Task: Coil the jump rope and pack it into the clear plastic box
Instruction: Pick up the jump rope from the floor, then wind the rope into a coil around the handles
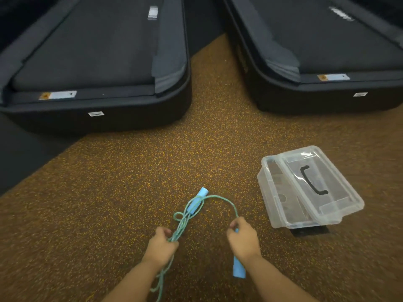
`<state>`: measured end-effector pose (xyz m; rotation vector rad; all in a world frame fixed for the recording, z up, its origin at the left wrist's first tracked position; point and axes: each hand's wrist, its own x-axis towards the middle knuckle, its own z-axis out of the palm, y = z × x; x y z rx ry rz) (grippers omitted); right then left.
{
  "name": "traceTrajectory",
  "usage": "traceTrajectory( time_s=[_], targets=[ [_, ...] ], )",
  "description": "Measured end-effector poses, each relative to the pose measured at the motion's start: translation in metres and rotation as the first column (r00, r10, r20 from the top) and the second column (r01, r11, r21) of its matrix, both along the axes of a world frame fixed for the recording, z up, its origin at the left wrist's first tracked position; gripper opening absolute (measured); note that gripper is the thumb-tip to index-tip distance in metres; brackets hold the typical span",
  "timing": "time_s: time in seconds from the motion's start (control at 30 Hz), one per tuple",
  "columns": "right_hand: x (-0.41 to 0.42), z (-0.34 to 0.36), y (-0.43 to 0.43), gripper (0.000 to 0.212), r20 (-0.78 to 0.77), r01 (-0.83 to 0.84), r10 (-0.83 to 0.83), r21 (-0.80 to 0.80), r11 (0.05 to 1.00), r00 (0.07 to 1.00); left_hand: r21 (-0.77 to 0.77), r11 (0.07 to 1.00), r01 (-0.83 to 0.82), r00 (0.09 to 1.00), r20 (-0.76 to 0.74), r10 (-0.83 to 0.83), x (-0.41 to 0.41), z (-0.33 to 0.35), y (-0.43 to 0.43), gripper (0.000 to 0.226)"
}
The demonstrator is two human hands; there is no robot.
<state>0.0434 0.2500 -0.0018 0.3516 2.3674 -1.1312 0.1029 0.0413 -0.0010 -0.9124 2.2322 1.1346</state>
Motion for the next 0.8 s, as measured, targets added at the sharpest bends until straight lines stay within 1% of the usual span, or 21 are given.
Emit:
traceTrajectory(
  time_s=[0.1, 0.2, 0.27, 0.37, 0.47, 0.53, 0.63, 0.73, 0.8],
  targets=[
    [-0.004, 0.036, 0.005, 0.023, -0.053, 0.025, -0.028, -0.066, 0.997, 0.998, -0.05, 0.998, -0.045, 0.999, -0.019, 0.044, 0.002, 0.027, 0.003, 0.026],
    [-0.009, 0.074, 0.008, 0.04, -0.101, 0.059, -0.083, -0.22, 0.974, 0.991, -0.071, 0.997, -0.005, 1.0, 0.02, 0.006, -0.001, 0.055, 0.008, 0.037],
    [-0.012, 0.099, 0.01, 0.052, -0.102, 0.037, -0.071, -0.304, 0.952, 0.992, -0.062, 0.997, 0.045, 0.999, 0.033, -0.043, -0.006, 0.075, 0.012, 0.045],
    [-0.016, 0.132, 0.009, 0.064, -0.128, -0.038, -0.013, -0.388, 0.921, 0.992, -0.083, 0.992, 0.097, 0.995, -0.021, -0.099, -0.021, 0.103, 0.018, 0.047],
    [-0.016, 0.17, 0.006, 0.06, -0.17, -0.097, 0.013, -0.492, 0.865, 0.985, -0.09, 0.985, 0.147, 0.975, -0.155, -0.16, -0.035, 0.141, 0.028, 0.048],
    [-0.014, 0.193, 0.002, 0.055, -0.167, -0.106, 0.007, -0.589, 0.801, 0.986, -0.076, 0.979, 0.187, 0.939, -0.278, -0.201, -0.043, 0.169, 0.037, 0.052],
    [-0.011, 0.224, -0.004, 0.051, -0.138, -0.105, 0.006, -0.723, 0.683, 0.99, -0.082, 0.969, 0.234, 0.861, -0.446, -0.245, -0.052, 0.207, 0.046, 0.059],
    [-0.004, 0.253, -0.009, 0.051, -0.122, -0.126, 0.049, -0.785, 0.607, 0.991, -0.078, 0.953, 0.292, 0.771, -0.57, -0.283, -0.054, 0.237, 0.05, 0.061],
    [0.0, 0.272, -0.01, 0.051, -0.131, -0.153, 0.079, -0.813, 0.562, 0.988, -0.106, 0.945, 0.311, 0.712, -0.633, -0.305, -0.051, 0.256, 0.053, 0.056]
  ],
)
